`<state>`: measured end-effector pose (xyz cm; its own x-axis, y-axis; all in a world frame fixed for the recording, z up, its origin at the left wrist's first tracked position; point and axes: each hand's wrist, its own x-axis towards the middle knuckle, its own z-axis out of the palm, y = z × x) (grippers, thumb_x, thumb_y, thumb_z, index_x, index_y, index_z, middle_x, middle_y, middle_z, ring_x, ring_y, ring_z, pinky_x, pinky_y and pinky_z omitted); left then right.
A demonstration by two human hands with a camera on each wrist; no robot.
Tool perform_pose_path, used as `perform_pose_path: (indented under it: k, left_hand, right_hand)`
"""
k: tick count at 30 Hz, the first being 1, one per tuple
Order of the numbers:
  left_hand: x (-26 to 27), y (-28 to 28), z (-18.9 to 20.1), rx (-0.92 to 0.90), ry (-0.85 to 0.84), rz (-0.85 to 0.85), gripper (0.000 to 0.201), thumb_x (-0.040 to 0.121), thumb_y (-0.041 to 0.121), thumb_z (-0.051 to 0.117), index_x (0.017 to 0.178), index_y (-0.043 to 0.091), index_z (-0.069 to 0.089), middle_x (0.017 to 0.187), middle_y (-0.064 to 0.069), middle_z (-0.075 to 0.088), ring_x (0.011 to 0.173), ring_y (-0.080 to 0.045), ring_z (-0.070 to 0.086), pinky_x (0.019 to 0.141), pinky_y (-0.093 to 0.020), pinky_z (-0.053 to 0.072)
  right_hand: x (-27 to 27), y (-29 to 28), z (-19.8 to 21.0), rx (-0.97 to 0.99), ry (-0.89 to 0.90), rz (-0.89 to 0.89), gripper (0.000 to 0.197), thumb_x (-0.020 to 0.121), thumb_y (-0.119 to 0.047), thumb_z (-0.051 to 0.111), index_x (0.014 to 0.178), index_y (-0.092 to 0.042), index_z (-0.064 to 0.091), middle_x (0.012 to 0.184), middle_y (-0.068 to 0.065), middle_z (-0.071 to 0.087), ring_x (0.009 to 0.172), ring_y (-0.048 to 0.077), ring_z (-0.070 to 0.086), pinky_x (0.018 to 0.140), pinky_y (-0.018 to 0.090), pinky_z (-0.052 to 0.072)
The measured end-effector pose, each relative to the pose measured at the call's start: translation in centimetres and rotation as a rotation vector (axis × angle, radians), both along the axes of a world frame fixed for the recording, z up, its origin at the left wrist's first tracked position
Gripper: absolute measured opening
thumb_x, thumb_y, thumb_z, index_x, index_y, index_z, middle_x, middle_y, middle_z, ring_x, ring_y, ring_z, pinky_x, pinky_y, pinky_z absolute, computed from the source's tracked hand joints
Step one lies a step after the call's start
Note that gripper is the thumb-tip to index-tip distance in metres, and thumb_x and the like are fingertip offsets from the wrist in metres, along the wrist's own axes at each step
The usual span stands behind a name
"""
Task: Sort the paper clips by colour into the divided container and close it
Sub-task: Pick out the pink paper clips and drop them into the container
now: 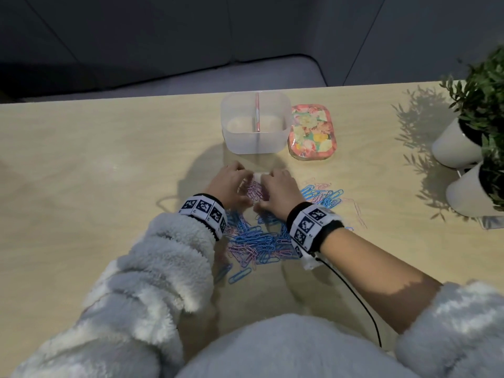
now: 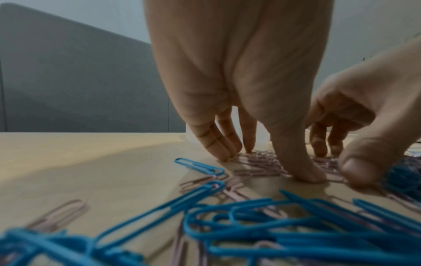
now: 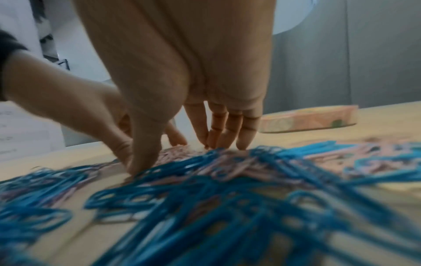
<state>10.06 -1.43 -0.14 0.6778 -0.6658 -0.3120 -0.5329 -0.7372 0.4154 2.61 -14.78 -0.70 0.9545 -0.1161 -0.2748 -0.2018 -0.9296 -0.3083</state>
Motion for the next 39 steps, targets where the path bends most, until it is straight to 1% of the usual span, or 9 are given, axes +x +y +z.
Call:
perform_pose_path:
  k: [5,9,17,20,23,27,31,36,39]
  left_hand:
    - [-0.4,-0.2,-0.1,-0.056,-0.032,0.022,0.037,0.076,0.013,0.07,0.112,0.008,0.063,0.111,-0.013,0.056,0.098,-0.031,0.057,0.088,-0.038,0.046]
    - [-0.7,-0.2,0.2,-0.044,-0.055,0.024,0.024,0.082,0.011,0.062,0.105,0.005,0.065,0.106,-0.016,0.059,0.093,-0.035,0.059,0.085,-0.043,0.047]
    - [-1.1,0.4,0.3,-0.017,-0.092,0.017,0.022,0.087,0.011,0.055,0.105,0.003,0.064,0.104,-0.019,0.06,0.095,-0.035,0.057,0.08,-0.04,0.042]
    - [-1.3,0.3,0.4,-0.012,-0.098,0.019,0.021,0.089,0.012,0.051,0.103,0.002,0.063,0.102,-0.017,0.061,0.095,-0.033,0.057,0.08,-0.04,0.044]
    - [-1.4,0.4,0.4,-0.02,-0.107,0.036,0.02,0.089,0.012,0.049,0.1,0.003,0.064,0.101,-0.015,0.062,0.093,-0.032,0.058,0.079,-0.04,0.045]
    - [-1.5,0.4,0.7,-0.032,-0.075,0.04,0.019,0.088,0.01,0.051,0.1,0.004,0.064,0.104,-0.015,0.063,0.095,-0.033,0.059,0.081,-0.039,0.045]
    - [-1.5,0.6,1.2,-0.068,-0.069,0.074,0.018,0.086,0.01,0.053,0.1,0.004,0.063,0.103,-0.015,0.064,0.096,-0.032,0.058,0.084,-0.039,0.047]
    - [-0.4,0.9,2.9,-0.196,-0.089,0.151,0.013,0.089,0.011,0.056,0.096,0.003,0.063,0.099,-0.013,0.065,0.093,-0.028,0.059,0.077,-0.029,0.042]
    - [1.1,0.6,5.0,-0.264,-0.122,0.23,0.014,0.089,0.012,0.055,0.097,0.005,0.064,0.1,-0.01,0.066,0.093,-0.024,0.059,0.074,-0.022,0.037]
  right_hand:
    - [0.9,1.1,-0.1,0.14,-0.036,-0.022,0.031,0.084,-0.018,0.061,0.113,-0.006,0.062,0.111,0.018,0.052,0.107,0.036,0.051,0.09,0.041,0.044]
    - [1.3,1.1,-0.2,0.067,-0.06,0.025,0.023,0.091,-0.008,0.046,0.107,0.0,0.06,0.11,0.02,0.054,0.105,0.036,0.053,0.084,0.039,0.042]
    - [1.9,0.5,-0.1,0.083,0.02,0.06,0.018,0.089,0.0,0.044,0.103,-0.001,0.056,0.111,0.019,0.058,0.104,0.035,0.055,0.085,0.039,0.043]
    - [2.0,-0.4,0.8,0.275,0.036,-0.067,0.011,0.09,-0.006,0.049,0.096,-0.003,0.058,0.104,0.015,0.061,0.096,0.029,0.057,0.076,0.031,0.04]
    - [3.2,-1.2,3.5,0.464,-0.123,-0.132,0.006,0.089,-0.007,0.055,0.086,-0.006,0.061,0.086,0.006,0.061,0.08,0.018,0.056,0.071,0.023,0.041]
    - [6.9,-2.0,7.4,0.662,-0.233,-0.172,0.025,0.084,-0.001,0.053,0.063,-0.015,0.05,0.062,-0.008,0.054,0.055,-0.002,0.051,0.058,0.014,0.043]
    - [11.3,-2.4,8.1,0.657,-0.295,-0.313,0.014,0.08,-0.001,0.06,0.07,0.009,0.058,0.058,-0.007,0.051,0.051,0.001,0.05,0.063,0.027,0.047]
    - [13.7,-1.9,7.7,0.65,-0.303,-0.408,0.032,0.082,-0.003,0.059,0.052,-0.013,0.053,0.073,0.008,0.064,0.059,0.015,0.057,0.072,0.035,0.057]
    - [13.7,-2.0,7.7,0.642,-0.254,-0.385,0.02,0.085,-0.001,0.052,0.073,0.002,0.068,0.079,0.013,0.065,0.073,0.021,0.059,0.082,0.043,0.056]
